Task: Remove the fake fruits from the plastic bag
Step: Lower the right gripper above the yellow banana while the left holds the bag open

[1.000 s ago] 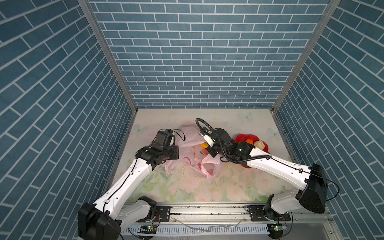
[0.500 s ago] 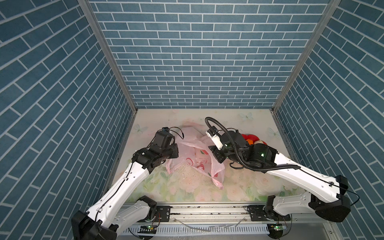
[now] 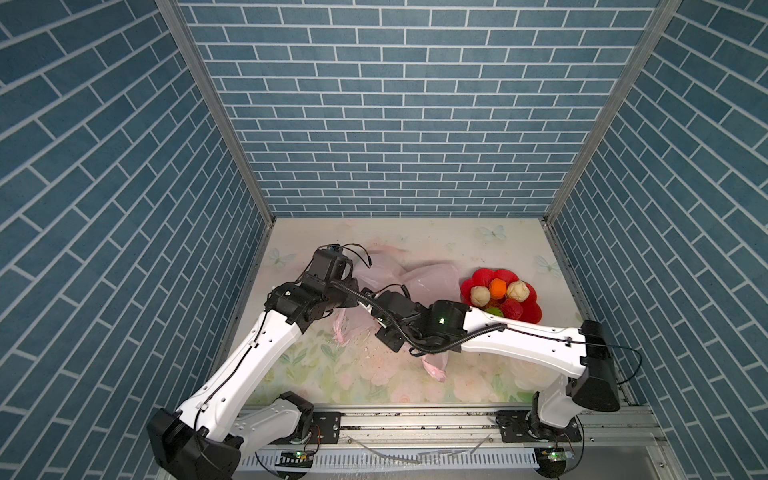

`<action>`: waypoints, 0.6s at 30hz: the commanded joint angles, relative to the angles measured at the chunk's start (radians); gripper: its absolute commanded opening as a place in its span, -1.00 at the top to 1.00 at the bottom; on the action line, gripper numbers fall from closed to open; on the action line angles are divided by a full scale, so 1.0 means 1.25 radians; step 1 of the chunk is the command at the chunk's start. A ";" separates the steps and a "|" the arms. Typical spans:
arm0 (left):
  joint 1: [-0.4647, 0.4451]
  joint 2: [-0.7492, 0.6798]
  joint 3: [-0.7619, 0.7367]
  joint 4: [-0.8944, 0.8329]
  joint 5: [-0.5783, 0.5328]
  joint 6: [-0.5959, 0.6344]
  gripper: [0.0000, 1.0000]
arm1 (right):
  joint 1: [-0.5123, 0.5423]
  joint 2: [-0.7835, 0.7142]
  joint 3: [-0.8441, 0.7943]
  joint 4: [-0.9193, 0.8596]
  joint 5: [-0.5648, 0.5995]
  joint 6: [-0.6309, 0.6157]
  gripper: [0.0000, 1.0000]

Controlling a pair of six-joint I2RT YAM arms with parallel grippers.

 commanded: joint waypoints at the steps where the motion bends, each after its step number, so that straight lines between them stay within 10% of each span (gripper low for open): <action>1: -0.008 0.005 0.032 -0.027 0.017 0.026 0.76 | -0.020 0.019 -0.014 0.026 -0.015 -0.033 1.00; 18: 0.006 0.022 0.076 0.020 0.046 0.039 0.76 | -0.127 0.078 -0.118 0.044 -0.091 -0.068 1.00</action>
